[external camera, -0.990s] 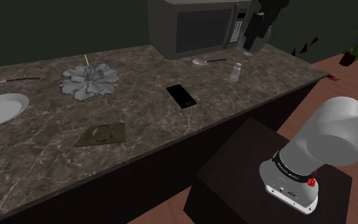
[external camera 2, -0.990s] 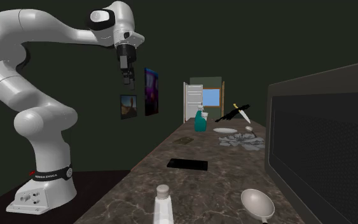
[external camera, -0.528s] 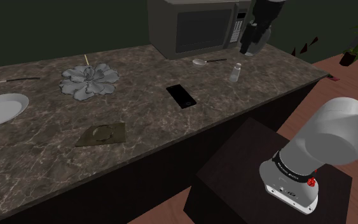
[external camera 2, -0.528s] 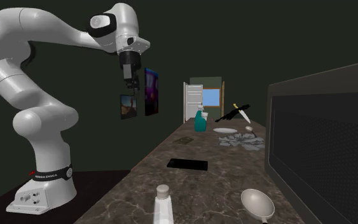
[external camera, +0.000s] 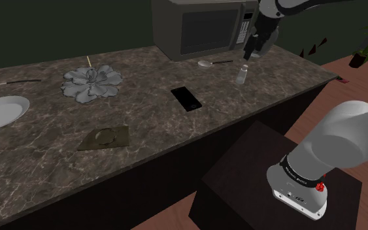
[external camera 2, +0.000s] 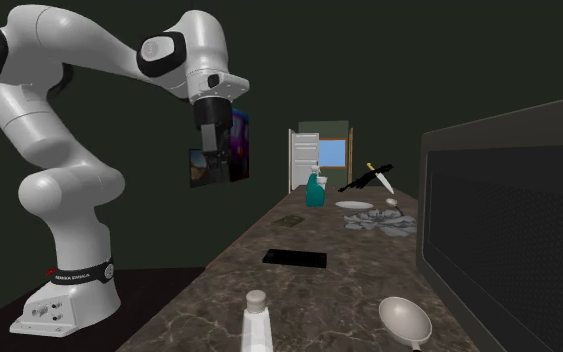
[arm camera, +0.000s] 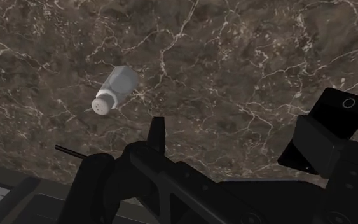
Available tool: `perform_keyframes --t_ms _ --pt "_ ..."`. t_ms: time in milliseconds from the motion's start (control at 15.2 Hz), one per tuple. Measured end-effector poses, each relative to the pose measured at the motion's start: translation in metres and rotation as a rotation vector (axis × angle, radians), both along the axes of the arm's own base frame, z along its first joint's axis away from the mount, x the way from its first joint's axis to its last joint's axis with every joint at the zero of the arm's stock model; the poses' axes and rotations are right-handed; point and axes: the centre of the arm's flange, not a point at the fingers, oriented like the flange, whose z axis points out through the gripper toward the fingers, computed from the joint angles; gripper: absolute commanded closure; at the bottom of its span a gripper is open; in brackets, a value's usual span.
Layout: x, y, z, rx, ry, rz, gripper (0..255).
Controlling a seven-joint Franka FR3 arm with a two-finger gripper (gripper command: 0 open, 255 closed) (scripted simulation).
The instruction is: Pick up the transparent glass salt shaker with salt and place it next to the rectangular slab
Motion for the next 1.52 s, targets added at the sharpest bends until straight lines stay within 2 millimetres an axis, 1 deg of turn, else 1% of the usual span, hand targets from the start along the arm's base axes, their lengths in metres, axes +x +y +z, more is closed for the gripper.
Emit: perform_keyframes --t_ms 330,396,462,528,594,924,990,1122,1518 --pt "0.021 -0.048 -0.034 0.008 -0.009 -0.016 0" --pt "0.024 -0.060 -0.039 0.010 -0.011 -0.020 0" --pt "0.030 -0.075 -0.048 0.011 -0.013 -0.024 0" --pt "0.034 -0.085 -0.053 0.012 -0.015 -0.027 0" --pt "0.038 -0.095 -0.063 0.014 -0.016 -0.030 0" --pt "0.058 -0.142 -0.100 0.022 -0.026 -0.046 0" --pt "0.061 -0.156 -0.107 0.023 -0.028 -0.050 0" --pt "0.065 -0.166 -0.114 0.023 -0.029 -0.052 0" --pt "0.069 -0.172 -0.147 0.023 -0.030 -0.053 0"
